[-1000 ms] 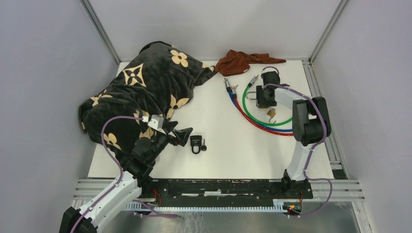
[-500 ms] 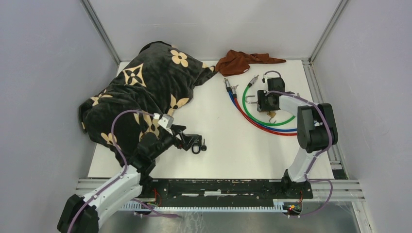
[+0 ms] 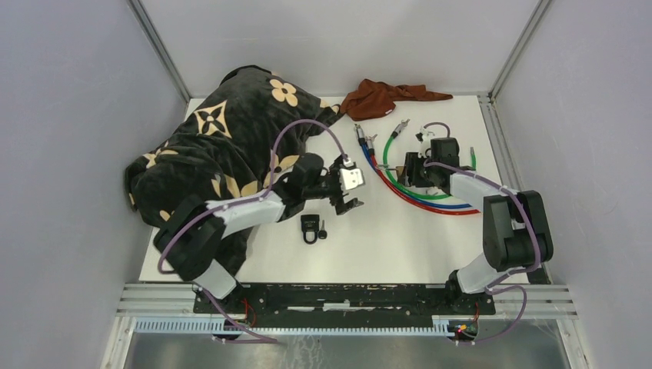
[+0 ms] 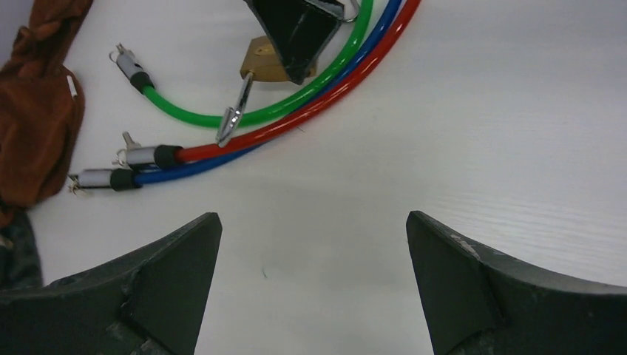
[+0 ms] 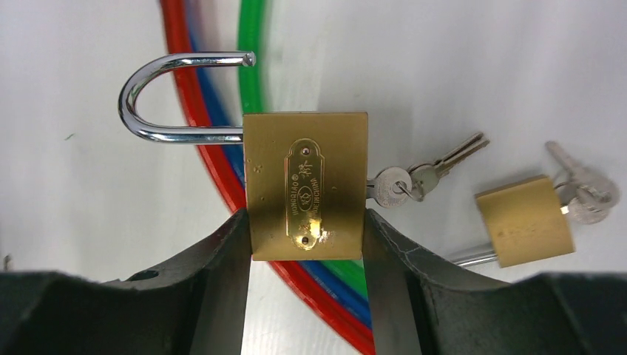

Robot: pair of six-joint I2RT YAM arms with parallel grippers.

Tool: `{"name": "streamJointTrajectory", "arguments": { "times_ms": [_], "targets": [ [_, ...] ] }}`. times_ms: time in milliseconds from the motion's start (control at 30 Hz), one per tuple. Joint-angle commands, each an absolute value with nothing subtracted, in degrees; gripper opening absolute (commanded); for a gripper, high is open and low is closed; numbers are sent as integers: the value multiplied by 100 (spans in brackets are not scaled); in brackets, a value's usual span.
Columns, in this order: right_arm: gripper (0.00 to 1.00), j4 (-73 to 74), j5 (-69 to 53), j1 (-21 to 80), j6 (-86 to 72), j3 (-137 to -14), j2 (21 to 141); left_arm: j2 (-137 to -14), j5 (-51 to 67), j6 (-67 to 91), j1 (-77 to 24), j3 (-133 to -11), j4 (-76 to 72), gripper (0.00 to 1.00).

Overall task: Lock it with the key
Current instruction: Pick up the lock from the center of the board.

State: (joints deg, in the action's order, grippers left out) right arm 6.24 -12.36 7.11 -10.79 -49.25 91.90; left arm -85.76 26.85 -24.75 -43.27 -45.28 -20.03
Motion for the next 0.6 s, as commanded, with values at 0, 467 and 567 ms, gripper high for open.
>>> {"name": "streamJointTrajectory", "arguments": {
  "times_ms": [0, 467, 567],
  "targets": [
    [0, -487, -2075, 710, -1537, -4511, 8395, -9534, 2939, -4243, -4405, -5433, -1929, 100],
    [0, -694, -2565, 899, -1672, -3583, 7500, -11022, 2419, -4421, -4665, -6826, -1621, 76],
    [0, -693, -2566, 912, -1629, -3595, 7419, -11183, 2375, -4556, -4681, -6939, -1376, 66]
  ]
}}
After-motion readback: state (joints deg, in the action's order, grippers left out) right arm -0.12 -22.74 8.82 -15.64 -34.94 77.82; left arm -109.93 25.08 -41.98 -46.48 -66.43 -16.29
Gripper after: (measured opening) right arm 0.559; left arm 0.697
